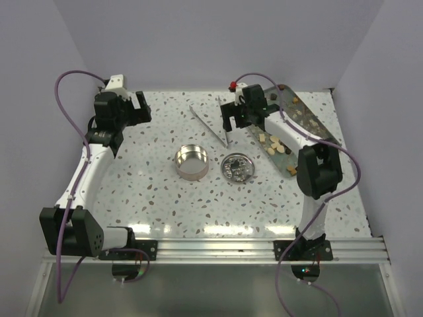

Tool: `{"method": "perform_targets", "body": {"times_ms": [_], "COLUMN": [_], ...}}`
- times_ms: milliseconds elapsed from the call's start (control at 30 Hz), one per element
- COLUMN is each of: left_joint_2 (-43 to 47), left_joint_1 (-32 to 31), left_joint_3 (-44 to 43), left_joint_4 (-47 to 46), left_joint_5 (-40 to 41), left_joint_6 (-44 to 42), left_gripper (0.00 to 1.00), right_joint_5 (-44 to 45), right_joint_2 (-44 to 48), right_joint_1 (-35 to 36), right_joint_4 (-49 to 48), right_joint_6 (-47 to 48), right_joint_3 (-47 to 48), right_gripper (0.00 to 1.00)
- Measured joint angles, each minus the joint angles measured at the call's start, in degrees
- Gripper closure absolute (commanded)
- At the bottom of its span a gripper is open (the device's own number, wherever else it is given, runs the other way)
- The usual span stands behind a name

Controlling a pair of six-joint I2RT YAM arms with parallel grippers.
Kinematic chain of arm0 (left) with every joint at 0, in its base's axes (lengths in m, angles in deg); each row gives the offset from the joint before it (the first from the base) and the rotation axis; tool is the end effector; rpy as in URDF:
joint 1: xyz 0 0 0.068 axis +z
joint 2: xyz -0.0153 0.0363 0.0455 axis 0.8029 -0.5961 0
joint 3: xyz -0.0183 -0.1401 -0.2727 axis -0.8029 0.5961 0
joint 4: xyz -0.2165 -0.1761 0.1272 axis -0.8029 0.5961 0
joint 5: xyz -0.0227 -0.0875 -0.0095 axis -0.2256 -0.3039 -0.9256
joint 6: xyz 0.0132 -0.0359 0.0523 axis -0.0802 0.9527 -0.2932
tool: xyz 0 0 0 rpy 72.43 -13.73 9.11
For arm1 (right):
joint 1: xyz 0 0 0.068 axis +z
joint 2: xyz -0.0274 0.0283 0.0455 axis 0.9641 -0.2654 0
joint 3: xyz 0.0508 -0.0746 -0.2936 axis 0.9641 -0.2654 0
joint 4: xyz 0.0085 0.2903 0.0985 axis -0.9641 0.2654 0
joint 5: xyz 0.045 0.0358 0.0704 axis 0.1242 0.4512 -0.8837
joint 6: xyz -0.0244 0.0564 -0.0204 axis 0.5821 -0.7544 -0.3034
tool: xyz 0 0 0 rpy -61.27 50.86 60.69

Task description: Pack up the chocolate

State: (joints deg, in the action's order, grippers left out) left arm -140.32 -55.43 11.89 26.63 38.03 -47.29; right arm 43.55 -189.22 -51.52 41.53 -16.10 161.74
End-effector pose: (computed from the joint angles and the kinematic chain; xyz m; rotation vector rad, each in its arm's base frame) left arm 0.3554 -0.0136 0.3710 -0.1864 1.9351 -0.2040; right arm 0.4709 0.2066 0.2694 -0.4660 2.2611 0.3516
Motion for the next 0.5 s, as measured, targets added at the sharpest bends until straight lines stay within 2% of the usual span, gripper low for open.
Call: {"method": "perform_targets", "body": {"times_ms": [233, 500], "left_joint_2": [-1.2, -3.5], "left_joint_1": [0.0, 0.0], "left_joint_3": [0.0, 0.0], "left_joint_4": [0.0, 0.3], "left_joint_5": [0.1, 0.2], "left_joint_6": [-0.2, -1.0], "left_gripper": [0.00, 0.00], "right_joint_5": [-2.5, -4.0], "right_joint_2": [-10.6, -17.4], "right_joint_1": [1.4, 2.6], "right_joint_4": [1.0, 1.7], "right_joint_6": [0.0, 0.0], "right_joint_3": [8.1, 11.0], "right_gripper": [0.02, 0.01]}}
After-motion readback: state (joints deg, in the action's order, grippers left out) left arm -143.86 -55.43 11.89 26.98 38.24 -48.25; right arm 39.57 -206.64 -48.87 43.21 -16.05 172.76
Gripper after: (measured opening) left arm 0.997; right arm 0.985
